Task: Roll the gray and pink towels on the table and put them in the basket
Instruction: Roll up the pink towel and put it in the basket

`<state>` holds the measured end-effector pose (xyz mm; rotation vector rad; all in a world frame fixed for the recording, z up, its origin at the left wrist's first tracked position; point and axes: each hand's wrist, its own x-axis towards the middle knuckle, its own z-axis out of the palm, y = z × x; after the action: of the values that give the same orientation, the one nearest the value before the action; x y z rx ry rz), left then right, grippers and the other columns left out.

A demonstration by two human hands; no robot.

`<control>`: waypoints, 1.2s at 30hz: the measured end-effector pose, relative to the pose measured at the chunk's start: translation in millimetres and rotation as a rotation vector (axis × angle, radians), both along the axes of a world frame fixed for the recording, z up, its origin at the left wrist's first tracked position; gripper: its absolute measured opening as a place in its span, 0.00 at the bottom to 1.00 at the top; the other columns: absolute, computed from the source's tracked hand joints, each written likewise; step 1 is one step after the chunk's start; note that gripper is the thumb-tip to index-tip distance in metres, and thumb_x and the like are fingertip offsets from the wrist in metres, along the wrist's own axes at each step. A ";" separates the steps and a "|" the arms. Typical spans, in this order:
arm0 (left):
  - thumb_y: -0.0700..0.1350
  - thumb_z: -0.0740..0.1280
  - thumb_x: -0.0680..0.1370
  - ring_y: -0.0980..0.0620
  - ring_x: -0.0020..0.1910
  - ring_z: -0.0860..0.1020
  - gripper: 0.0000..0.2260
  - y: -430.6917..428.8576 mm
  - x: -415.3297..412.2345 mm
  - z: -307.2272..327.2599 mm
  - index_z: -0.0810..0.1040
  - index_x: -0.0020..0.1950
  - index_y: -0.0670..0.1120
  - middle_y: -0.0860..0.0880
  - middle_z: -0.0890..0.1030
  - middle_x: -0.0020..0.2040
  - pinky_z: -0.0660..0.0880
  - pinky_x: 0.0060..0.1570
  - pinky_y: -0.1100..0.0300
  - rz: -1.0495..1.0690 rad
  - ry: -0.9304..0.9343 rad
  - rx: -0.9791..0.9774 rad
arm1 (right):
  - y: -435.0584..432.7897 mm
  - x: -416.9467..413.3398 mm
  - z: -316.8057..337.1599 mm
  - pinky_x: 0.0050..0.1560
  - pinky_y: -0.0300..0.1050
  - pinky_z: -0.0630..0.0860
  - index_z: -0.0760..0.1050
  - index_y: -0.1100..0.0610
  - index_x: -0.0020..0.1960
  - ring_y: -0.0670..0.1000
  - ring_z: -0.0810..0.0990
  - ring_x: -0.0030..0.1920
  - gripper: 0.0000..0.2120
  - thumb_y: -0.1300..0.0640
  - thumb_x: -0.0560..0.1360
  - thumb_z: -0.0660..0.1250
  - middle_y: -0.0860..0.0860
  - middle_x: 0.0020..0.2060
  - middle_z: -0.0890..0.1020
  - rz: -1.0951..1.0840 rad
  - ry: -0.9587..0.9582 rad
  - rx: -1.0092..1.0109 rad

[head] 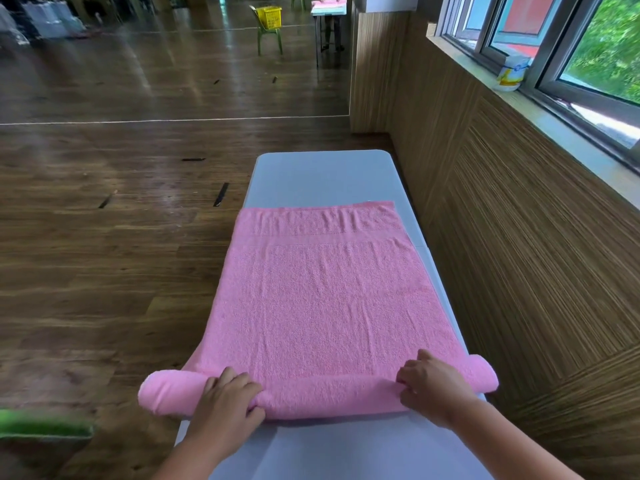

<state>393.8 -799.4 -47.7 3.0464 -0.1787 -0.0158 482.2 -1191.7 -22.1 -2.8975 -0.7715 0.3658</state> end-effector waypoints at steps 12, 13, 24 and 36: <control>0.61 0.71 0.68 0.55 0.53 0.75 0.19 4.8 0.9 3.8 0.75 0.57 0.61 0.64 0.75 0.53 0.71 0.48 0.57 0.045 0.000 -0.107 | -7.1 0.5 -7.6 0.44 0.41 0.77 0.81 0.45 0.55 0.46 0.77 0.48 0.21 0.44 0.63 0.71 0.38 0.48 0.82 0.015 -0.058 0.045; 0.60 0.73 0.64 0.55 0.53 0.75 0.22 5.1 0.6 4.2 0.76 0.57 0.62 0.64 0.76 0.53 0.70 0.48 0.57 0.035 0.027 -0.088 | -4.9 0.6 -6.0 0.40 0.38 0.75 0.82 0.44 0.51 0.45 0.75 0.45 0.18 0.45 0.61 0.74 0.37 0.44 0.82 0.007 -0.083 0.012; 0.54 0.62 0.71 0.50 0.45 0.75 0.12 -0.7 8.5 14.6 0.76 0.54 0.61 0.57 0.74 0.47 0.70 0.40 0.53 0.081 -0.109 -0.033 | 0.1 6.0 -8.6 0.43 0.47 0.77 0.78 0.49 0.54 0.50 0.78 0.47 0.10 0.59 0.76 0.65 0.45 0.49 0.76 -0.078 -0.052 0.191; 0.54 0.64 0.63 0.55 0.45 0.73 0.12 5.5 3.0 10.5 0.81 0.44 0.58 0.63 0.78 0.40 0.63 0.49 0.55 0.011 -0.014 0.024 | 9.5 7.1 4.0 0.44 0.44 0.70 0.78 0.52 0.50 0.49 0.70 0.52 0.13 0.47 0.74 0.58 0.45 0.46 0.76 0.031 0.073 -0.035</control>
<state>396.8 -793.9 -37.2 3.0719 -0.1645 0.0049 489.2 -1182.2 -18.1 -2.8889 -0.8070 0.4906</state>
